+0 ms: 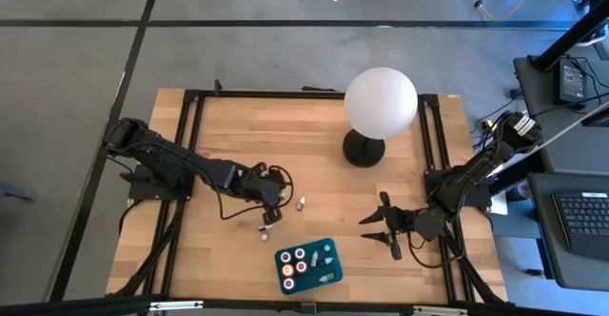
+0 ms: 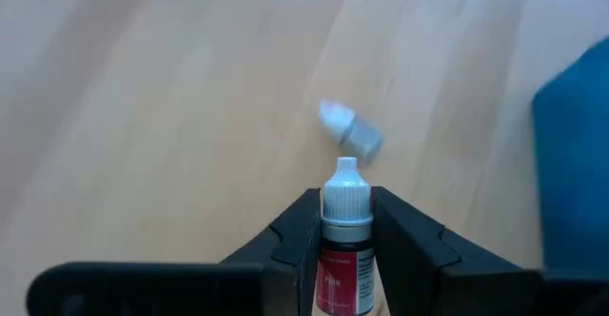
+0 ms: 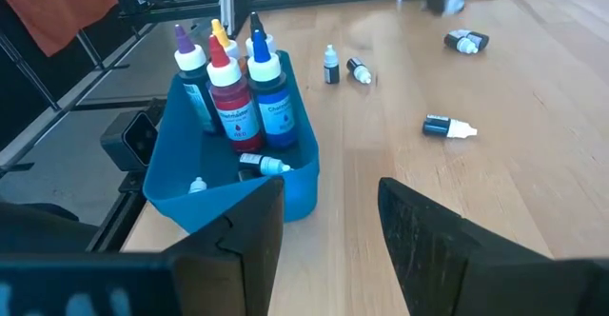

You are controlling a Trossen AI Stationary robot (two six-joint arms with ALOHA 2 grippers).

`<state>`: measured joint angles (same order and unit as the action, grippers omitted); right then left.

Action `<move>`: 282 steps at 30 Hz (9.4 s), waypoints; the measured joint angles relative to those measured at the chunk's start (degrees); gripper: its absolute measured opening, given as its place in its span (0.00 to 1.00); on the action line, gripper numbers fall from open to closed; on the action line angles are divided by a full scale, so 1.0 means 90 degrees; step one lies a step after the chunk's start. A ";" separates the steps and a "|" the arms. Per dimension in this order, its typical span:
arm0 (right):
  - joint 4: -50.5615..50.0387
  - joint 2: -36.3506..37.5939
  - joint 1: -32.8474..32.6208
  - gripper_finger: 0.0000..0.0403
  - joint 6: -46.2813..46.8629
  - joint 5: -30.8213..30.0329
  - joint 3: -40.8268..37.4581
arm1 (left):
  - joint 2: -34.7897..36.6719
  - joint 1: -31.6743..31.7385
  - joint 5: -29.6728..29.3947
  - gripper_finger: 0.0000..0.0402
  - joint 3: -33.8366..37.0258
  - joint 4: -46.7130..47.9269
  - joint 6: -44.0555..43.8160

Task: Pick & Place food coloring
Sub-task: Put the small pink food coloring bottle into the blue bin, then put the small green food coloring bottle into the blue bin

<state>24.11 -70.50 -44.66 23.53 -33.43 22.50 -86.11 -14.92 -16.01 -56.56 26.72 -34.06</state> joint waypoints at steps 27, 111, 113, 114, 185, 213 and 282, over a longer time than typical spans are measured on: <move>0.0065 0.0000 0.0000 0.43 0.0035 0.0000 0.0000 | -0.2484 -0.0457 0.2220 0.22 -0.0799 -0.6645 0.2836; 0.3022 -0.2297 0.0527 0.23 -0.2688 0.0775 0.1569 | -0.2737 -0.0578 0.2011 0.22 -0.1010 -0.8016 0.3844; 0.3020 -0.2297 0.0527 0.23 -0.2683 0.0777 0.1569 | -0.2737 -0.0578 0.2009 0.22 -0.1010 -0.8012 0.3813; 0.3020 -0.2297 0.0527 0.23 -0.2676 0.0777 0.1569 | -0.2737 -0.0578 0.2008 0.23 -0.1010 -0.8011 0.3755; 0.1505 -0.3575 0.0775 0.22 -0.0478 0.1851 0.1865 | -0.0427 -0.1640 -0.0808 0.47 -0.0152 0.0984 -0.2006; 0.1496 -0.3575 0.0775 0.30 -0.0478 0.1857 0.1865 | -0.0427 -0.1698 -0.1726 0.42 0.0414 0.2631 -0.4553; 0.0069 -0.2076 0.0491 0.32 -0.0801 0.2599 0.1829 | -0.0432 0.0036 -0.0409 0.46 0.1647 0.0446 -0.3309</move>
<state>24.73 -89.19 -40.25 16.32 -10.04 38.96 -90.00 -14.59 -19.69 -41.74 30.73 -63.84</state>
